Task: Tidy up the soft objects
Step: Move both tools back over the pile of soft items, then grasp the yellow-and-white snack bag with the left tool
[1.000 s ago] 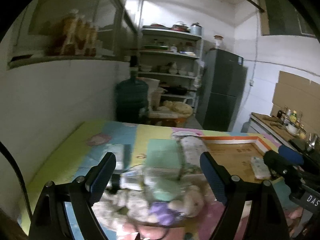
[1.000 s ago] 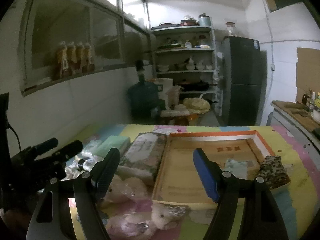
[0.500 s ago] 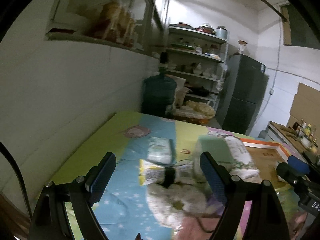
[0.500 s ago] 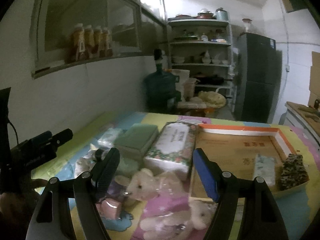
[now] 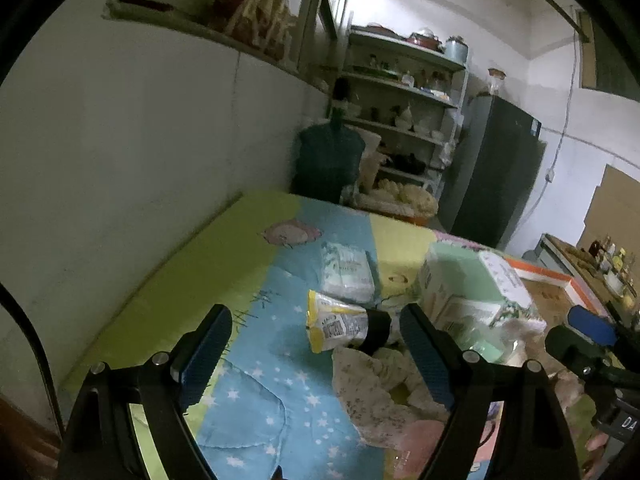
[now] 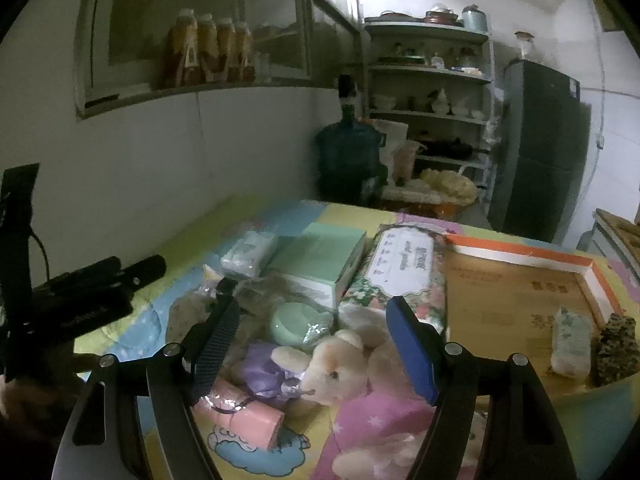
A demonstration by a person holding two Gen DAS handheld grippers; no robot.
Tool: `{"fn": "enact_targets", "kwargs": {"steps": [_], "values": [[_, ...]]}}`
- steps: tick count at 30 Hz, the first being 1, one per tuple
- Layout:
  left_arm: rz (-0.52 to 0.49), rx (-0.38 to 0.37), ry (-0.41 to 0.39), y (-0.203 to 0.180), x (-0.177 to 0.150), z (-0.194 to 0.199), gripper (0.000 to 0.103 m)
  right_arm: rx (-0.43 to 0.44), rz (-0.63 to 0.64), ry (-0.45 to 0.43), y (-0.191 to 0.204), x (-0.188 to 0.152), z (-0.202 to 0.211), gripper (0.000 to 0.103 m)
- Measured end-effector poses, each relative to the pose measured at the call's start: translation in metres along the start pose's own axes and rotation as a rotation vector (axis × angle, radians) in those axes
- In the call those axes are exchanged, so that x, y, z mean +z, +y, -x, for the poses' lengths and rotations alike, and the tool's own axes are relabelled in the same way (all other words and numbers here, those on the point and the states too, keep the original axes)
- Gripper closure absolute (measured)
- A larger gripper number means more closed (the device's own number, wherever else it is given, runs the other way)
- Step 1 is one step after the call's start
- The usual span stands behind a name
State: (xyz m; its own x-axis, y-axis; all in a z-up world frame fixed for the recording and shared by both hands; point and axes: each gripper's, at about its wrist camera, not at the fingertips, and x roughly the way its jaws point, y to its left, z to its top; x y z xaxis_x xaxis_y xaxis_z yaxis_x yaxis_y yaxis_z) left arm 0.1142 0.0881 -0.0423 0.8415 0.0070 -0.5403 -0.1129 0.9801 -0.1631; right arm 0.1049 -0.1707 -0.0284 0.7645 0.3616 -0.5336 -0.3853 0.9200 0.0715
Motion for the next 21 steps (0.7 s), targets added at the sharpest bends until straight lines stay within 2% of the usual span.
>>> {"fn": "enact_targets", "kwargs": {"steps": [8,13,16,19,21], "values": [[-0.034,-0.080,0.112,0.004,0.001,-0.040,0.017,0.002,0.001,0.026,0.001,0.001,-0.019,0.026],[-0.128,-0.209,0.170,0.006,0.008,-0.057,0.017,0.002,-0.001,0.040,0.000,0.002,-0.030,0.026],[-0.258,-0.313,0.145,0.008,0.019,-0.052,0.017,0.002,0.006,0.042,-0.001,0.004,-0.034,0.026],[-0.387,-0.374,0.122,0.003,0.030,-0.051,0.017,0.005,0.002,0.038,-0.003,0.006,-0.035,0.026],[-0.526,-0.430,0.106,-0.007,0.032,-0.051,0.017,0.008,-0.002,0.038,-0.005,0.006,-0.037,0.026]]}}
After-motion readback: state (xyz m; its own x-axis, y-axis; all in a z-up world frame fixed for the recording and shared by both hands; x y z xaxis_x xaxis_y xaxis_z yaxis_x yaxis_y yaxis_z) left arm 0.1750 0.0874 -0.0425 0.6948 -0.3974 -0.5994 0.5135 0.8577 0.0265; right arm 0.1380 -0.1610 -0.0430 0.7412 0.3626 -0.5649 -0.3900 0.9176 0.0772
